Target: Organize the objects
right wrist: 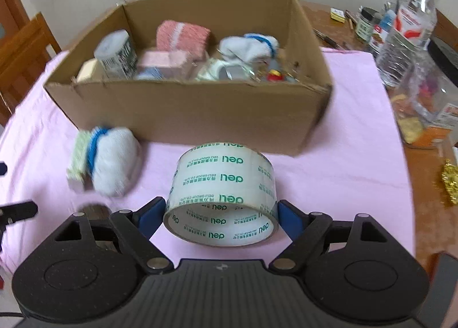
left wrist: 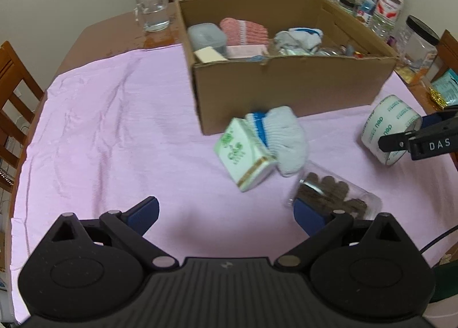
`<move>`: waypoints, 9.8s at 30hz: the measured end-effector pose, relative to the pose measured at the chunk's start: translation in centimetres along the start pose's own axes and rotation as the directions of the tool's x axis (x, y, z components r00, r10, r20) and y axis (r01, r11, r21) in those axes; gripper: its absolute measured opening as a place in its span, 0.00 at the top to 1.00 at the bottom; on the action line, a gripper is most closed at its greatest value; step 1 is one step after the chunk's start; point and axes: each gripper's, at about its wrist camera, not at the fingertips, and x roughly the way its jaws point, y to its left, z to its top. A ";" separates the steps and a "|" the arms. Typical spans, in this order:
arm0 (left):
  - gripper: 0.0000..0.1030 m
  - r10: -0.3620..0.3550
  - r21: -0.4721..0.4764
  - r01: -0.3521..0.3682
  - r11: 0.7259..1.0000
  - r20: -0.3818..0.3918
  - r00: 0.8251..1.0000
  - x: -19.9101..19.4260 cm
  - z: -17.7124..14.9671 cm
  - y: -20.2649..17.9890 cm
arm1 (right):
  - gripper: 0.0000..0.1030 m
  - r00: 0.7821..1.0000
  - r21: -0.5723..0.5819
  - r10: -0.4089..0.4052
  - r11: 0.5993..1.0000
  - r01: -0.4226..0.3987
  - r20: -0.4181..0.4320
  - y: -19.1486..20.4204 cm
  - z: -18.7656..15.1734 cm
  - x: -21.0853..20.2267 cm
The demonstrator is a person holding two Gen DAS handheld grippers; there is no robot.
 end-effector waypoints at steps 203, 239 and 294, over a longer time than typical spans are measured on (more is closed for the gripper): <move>0.07 -0.044 0.023 0.044 0.999 -0.032 0.999 5.5 4.2 0.8 | 0.00 0.987 -0.094 -0.032 0.994 0.047 0.160 5.6 -0.3 -0.3; 0.06 0.030 -0.017 -0.031 0.999 -0.062 0.998 8.6 2.4 10.2 | 0.00 0.996 -0.109 0.015 0.994 -0.005 0.088 11.7 1.5 5.4; 0.38 -0.026 -0.017 0.026 1.000 0.018 0.999 8.5 3.5 7.7 | 0.36 0.998 -0.222 0.035 0.975 -0.023 0.050 12.6 2.8 6.1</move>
